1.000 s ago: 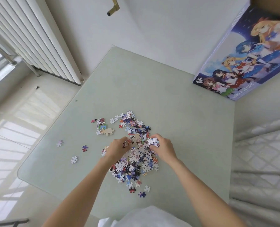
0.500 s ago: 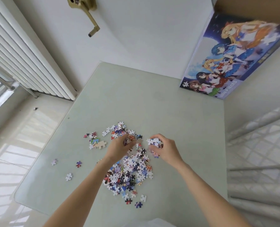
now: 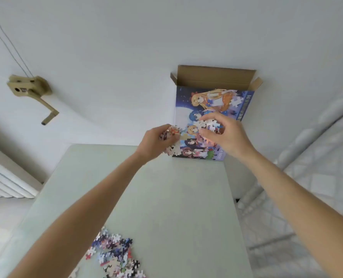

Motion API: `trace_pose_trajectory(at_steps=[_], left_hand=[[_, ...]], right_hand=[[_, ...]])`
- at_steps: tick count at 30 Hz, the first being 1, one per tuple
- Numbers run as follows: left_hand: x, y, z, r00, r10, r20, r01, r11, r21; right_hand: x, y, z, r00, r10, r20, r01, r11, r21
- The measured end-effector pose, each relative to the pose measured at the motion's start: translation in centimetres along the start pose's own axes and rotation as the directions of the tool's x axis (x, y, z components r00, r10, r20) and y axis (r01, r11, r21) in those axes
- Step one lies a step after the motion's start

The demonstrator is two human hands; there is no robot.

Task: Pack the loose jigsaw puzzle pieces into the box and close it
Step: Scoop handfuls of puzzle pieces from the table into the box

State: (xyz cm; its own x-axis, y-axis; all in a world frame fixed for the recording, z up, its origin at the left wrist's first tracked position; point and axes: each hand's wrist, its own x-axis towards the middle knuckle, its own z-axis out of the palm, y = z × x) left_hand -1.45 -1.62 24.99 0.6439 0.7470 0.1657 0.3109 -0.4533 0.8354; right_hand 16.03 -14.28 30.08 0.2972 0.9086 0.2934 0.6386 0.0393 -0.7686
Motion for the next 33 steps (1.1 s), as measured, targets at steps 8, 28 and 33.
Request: trace_pose_trajectory(at_steps=[8,28,33], left_hand=[[16.9,5.4,-0.8,0.91,0.369,-0.19,-0.322,0.917,0.237],[25.4,2.8,1.4,0.81,0.525,0.262,-0.544,0.506,0.669],[24.5,3.0,1.1,0.877,0.427,0.22,-0.46,0.615,0.641]], right_hand=[[14.9,3.9,-7.7,0.95,-0.159,-0.267,0.077,0.953,-0.294],[20.2,10.5,-7.0,0.947,-0.21,0.243,0.313,0.772,-0.553],[20.3,11.0,-6.1,0.958,-0.205,0.2,0.286,0.709,-0.644]])
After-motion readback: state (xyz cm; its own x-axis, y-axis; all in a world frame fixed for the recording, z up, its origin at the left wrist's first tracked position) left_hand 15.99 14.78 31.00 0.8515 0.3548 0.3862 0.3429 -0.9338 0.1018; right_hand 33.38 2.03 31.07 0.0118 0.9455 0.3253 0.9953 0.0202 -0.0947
